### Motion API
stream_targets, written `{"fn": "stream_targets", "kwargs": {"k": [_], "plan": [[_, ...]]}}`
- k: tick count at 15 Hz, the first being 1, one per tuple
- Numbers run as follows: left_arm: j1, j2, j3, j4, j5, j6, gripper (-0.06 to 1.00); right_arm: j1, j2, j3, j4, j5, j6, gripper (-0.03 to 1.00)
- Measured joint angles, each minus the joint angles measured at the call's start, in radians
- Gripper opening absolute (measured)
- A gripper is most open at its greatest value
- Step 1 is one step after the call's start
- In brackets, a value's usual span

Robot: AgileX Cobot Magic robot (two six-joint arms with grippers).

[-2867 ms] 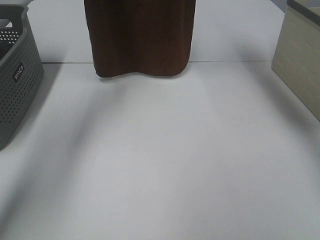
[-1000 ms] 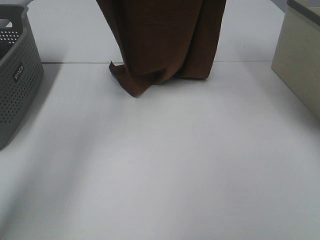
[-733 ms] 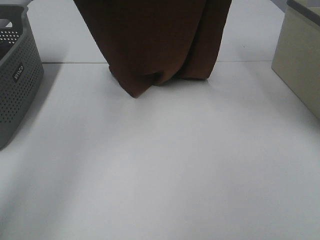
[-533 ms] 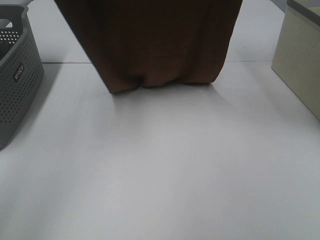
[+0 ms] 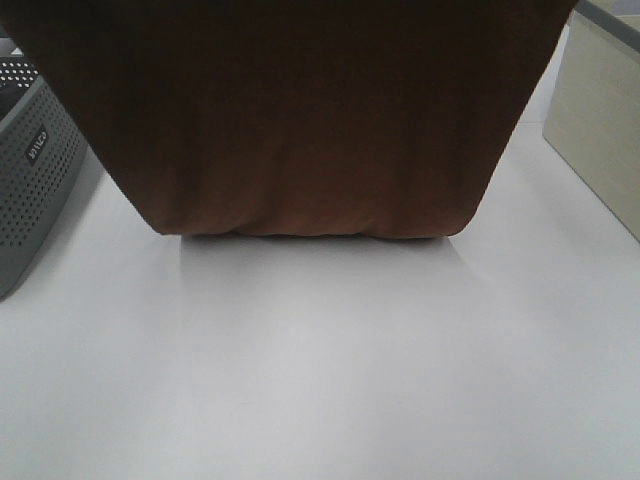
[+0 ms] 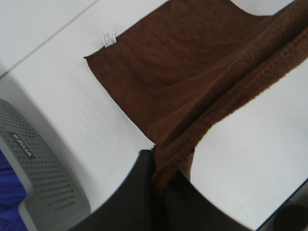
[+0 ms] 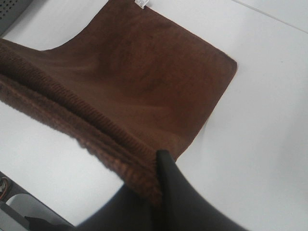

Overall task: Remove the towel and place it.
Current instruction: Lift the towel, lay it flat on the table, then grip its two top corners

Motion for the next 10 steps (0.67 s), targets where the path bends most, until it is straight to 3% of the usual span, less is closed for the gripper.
{"fn": "stream_targets", "kwargs": {"k": [2, 8, 10], "plan": [[0.000, -0.046, 0.127, -0.076, -0.003, 0.035, 0.00, 0.000, -0.086, 0.138, 0.002, -0.003, 0.000, 0.01], [0.000, -0.124, 0.369, -0.161, -0.007, 0.054, 0.00, 0.000, -0.201, 0.385, 0.063, -0.006, 0.000, 0.01], [-0.038, -0.124, 0.466, -0.175, -0.009, 0.066, 0.00, 0.000, -0.225, 0.470, 0.077, -0.007, 0.000, 0.01]]}}
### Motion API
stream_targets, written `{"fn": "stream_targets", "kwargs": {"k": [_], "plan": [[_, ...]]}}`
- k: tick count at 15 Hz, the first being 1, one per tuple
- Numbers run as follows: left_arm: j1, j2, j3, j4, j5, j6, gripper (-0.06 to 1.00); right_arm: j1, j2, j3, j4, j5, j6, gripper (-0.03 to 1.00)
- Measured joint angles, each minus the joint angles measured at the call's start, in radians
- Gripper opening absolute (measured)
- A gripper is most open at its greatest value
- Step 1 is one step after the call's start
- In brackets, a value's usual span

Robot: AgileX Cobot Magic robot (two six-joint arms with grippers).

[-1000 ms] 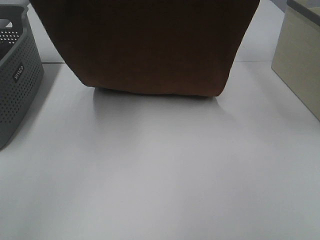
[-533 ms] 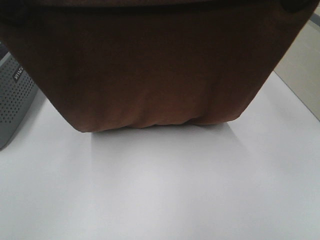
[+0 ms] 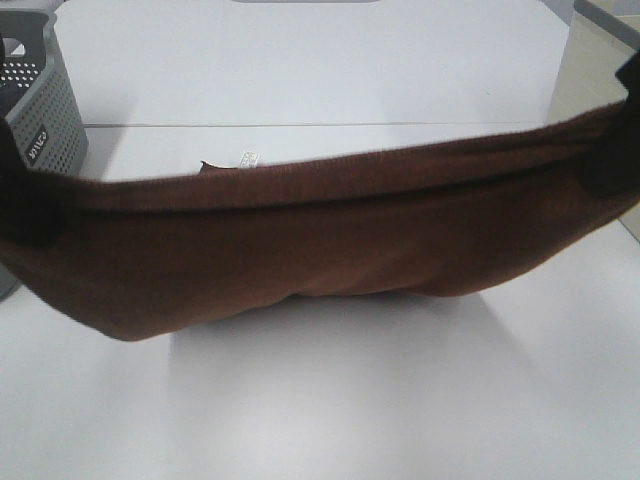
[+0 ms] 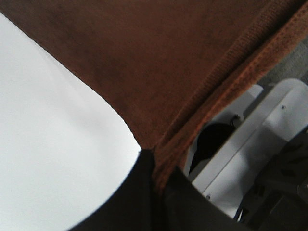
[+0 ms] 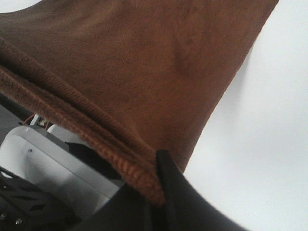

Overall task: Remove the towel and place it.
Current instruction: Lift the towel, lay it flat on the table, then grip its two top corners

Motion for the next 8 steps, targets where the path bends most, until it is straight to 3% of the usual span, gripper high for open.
{"fn": "stream_targets", "kwargs": {"k": [4, 8], "plan": [[-0.122, 0.041, 0.134, 0.038, 0.008, 0.000, 0.00, 0.000, -0.007, 0.184, 0.052, 0.010, -0.017, 0.01], [-0.227, 0.154, 0.150, 0.044, 0.014, 0.000, 0.00, 0.000, 0.017, 0.322, 0.051, 0.014, -0.017, 0.01]]}}
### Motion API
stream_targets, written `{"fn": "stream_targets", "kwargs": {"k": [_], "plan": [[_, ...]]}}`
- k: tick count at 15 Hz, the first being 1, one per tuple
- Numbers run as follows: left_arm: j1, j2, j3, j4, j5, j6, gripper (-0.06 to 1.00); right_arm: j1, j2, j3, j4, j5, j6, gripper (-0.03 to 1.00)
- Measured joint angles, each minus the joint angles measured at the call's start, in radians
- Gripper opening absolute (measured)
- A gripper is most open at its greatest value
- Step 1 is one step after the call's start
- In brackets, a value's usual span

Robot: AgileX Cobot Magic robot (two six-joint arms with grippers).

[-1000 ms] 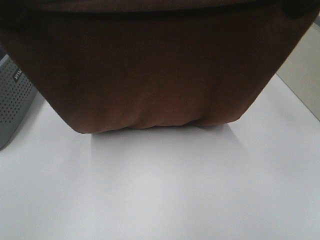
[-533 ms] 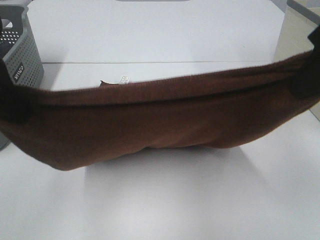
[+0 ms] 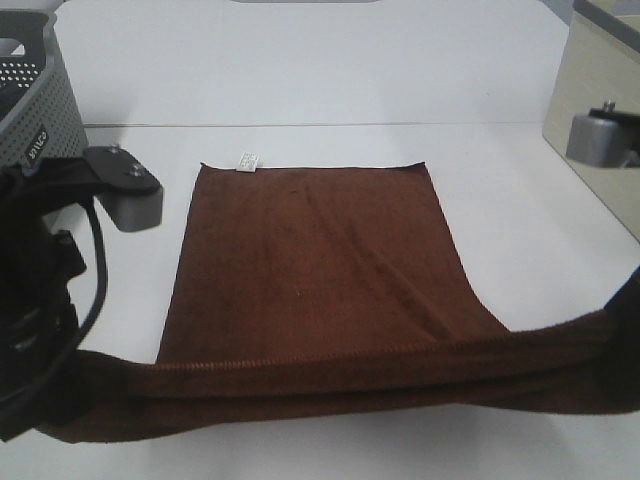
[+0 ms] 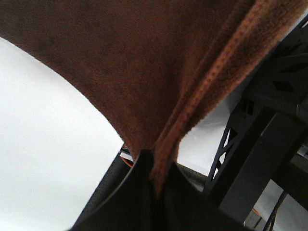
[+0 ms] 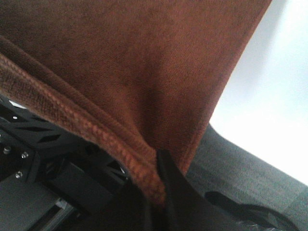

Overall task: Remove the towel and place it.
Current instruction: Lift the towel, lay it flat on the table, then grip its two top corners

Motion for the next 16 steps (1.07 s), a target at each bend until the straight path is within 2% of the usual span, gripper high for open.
{"fn": "stream_targets", "kwargs": {"k": [7, 11, 16], "plan": [[-0.164, 0.202, 0.003, -0.070, 0.006, -0.027, 0.00, -0.002, 0.232, 0.142, 0.125, -0.004, -0.090, 0.01], [-0.182, 0.237, 0.003, -0.087, 0.008, -0.038, 0.00, -0.002, 0.335, 0.177, 0.148, -0.014, -0.139, 0.01], [-0.184, 0.259, 0.003, -0.138, 0.009, -0.038, 0.00, -0.002, 0.357, 0.216, 0.148, -0.037, -0.173, 0.01]]}}
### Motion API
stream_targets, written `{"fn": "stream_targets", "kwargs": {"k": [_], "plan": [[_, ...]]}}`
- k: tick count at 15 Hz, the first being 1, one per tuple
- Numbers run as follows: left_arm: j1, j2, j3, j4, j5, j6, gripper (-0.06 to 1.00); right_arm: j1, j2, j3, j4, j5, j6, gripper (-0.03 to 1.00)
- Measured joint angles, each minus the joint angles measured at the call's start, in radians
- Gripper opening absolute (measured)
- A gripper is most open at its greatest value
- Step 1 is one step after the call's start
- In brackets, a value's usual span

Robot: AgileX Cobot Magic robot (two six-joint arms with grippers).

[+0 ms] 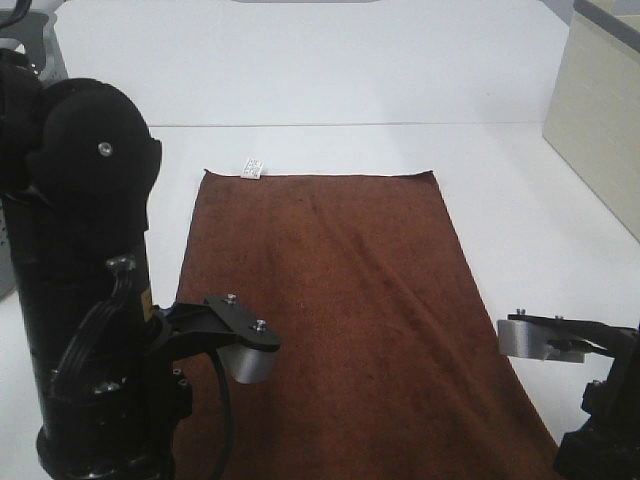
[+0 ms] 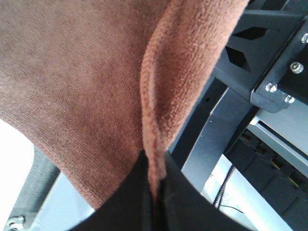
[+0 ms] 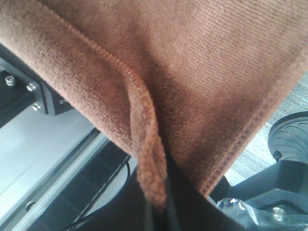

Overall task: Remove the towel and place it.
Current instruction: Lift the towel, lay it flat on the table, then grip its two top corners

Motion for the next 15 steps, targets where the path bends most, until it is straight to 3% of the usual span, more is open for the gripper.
{"fn": "stream_targets", "kwargs": {"k": [4, 12, 13, 15], "plan": [[-0.048, 0.065, 0.000, -0.017, -0.001, 0.003, 0.00, 0.000, 0.000, 0.000, 0.000, -0.030, -0.007, 0.01], [-0.053, 0.072, 0.000, -0.099, -0.002, -0.003, 0.00, 0.000, 0.000, 0.000, 0.027, -0.038, -0.009, 0.03], [-0.053, 0.072, 0.000, -0.100, -0.004, -0.003, 0.01, 0.000, 0.000, 0.000, 0.027, -0.038, -0.009, 0.04], [-0.053, 0.072, 0.000, -0.112, -0.012, -0.003, 0.15, 0.000, 0.000, 0.000, 0.027, -0.038, -0.009, 0.12]]}}
